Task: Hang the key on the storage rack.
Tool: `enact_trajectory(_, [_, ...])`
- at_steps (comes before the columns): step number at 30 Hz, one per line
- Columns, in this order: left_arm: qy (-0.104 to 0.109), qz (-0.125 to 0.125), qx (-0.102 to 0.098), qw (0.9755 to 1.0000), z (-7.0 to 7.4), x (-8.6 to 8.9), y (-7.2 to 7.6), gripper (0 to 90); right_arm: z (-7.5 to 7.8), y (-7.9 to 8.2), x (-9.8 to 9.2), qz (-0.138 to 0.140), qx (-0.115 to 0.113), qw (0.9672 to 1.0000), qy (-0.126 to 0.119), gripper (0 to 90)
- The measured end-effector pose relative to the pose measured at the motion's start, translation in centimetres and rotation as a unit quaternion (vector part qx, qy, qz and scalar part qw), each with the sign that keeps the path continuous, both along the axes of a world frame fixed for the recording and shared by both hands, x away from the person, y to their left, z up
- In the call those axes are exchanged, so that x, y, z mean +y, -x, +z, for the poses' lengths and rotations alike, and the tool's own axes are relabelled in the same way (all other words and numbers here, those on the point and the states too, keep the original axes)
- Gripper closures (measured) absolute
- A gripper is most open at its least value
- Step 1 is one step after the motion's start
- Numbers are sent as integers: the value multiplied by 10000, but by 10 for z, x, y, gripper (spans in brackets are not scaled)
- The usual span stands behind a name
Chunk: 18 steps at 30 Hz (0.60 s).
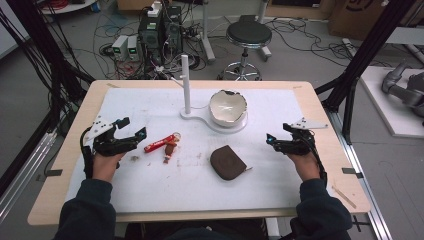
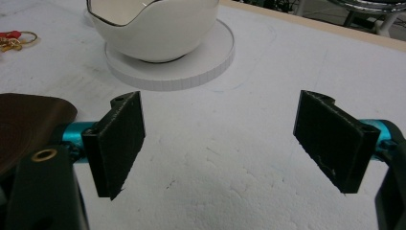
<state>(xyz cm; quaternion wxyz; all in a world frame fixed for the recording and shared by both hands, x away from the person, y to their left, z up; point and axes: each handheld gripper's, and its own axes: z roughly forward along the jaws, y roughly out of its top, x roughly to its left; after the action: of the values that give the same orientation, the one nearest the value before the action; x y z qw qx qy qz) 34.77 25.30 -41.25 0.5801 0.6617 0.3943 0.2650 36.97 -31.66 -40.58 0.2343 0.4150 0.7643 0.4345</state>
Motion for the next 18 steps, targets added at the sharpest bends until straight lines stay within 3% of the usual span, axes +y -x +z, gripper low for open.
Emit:
enact_trajectory(12, [-7, 126, 108, 9999, 0, 1, 1, 190, -2, -1, 0, 25, 53, 10000, -30, 183])
enact_trajectory(18, [-169, -26, 225, 9996, -2, -6, 2, 239, -2, 1, 0, 10, 62, 10000, -35, 184])
